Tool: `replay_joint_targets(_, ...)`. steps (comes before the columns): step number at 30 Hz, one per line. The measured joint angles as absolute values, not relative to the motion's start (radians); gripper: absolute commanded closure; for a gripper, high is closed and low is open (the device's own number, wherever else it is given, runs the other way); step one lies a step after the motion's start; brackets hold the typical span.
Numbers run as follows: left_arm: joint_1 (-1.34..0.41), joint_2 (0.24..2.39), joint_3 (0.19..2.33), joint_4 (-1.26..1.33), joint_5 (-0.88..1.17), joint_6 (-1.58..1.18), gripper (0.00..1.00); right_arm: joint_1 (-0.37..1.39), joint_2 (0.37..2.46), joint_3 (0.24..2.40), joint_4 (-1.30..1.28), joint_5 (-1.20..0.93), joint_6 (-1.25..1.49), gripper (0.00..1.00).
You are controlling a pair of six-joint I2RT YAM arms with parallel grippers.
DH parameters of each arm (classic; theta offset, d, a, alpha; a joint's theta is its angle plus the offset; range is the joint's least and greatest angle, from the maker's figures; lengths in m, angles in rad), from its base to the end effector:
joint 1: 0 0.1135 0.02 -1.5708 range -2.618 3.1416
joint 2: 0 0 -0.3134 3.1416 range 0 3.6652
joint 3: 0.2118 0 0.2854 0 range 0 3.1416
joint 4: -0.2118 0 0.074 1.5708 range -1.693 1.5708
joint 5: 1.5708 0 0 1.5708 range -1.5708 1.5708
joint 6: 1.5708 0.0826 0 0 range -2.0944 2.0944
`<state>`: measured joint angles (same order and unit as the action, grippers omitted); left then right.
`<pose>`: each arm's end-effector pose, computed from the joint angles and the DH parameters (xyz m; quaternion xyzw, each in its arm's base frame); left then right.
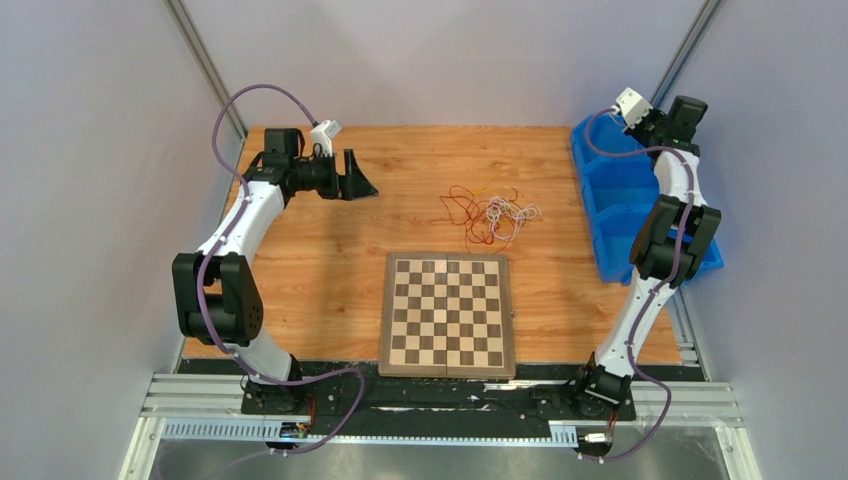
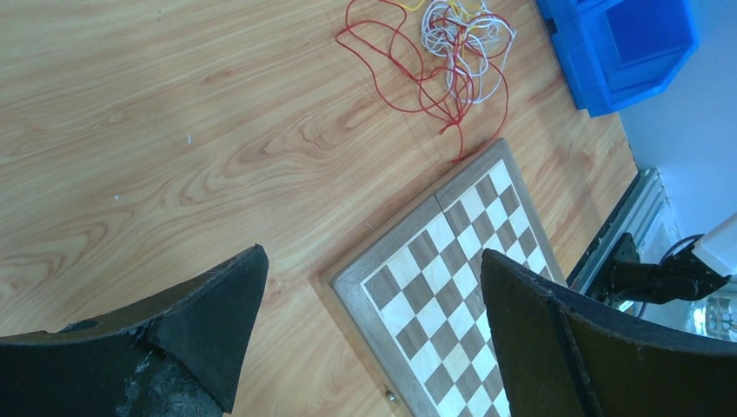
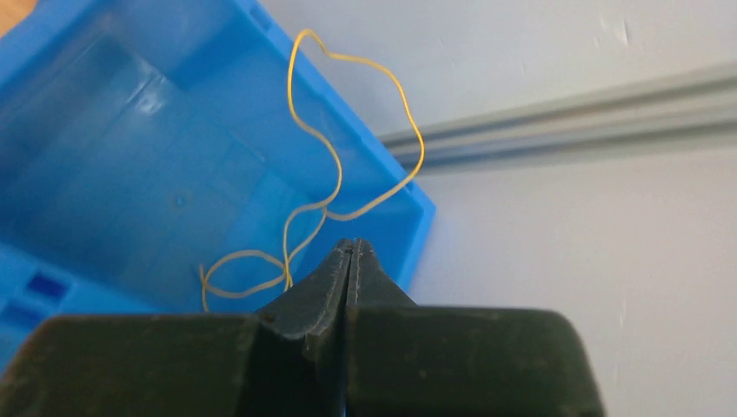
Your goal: Untangle the cables
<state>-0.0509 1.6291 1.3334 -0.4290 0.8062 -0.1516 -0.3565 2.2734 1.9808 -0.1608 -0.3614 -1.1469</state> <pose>0.4173 -0.0809 0.3155 0.1186 0.8458 -0.3940 0.3395 0.6127 -0.1970 0.2634 -0.4091 0.7332 -0.2448 0.4850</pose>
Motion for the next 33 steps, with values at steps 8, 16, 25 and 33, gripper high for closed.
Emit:
replay_joint_targets(8, -0.051, 1.593, 1.301, -0.419, 0.810, -0.155, 0.00, -0.427, 2.204, 1.989, -0.368, -0.504, -1.129, 0.91)
replay_joint_targets(16, -0.051, 1.576, 1.269, -0.398, 0.814, -0.174, 0.00, -0.406, 2.363, 2.276, -0.429, -0.525, -0.871, 0.61)
replay_joint_targets(25, -0.051, 1.576, 1.269, -0.398, 0.813, -0.174, 0.00, -0.342, 2.517, 2.337, -0.364, -0.458, -0.722, 0.52)
replay_joint_targets(33, -0.051, 1.576, 1.274, -0.400, 0.813, -0.173, 0.00, -0.327, 2.502, 2.249, -0.363, -0.390, -0.754, 0.52)
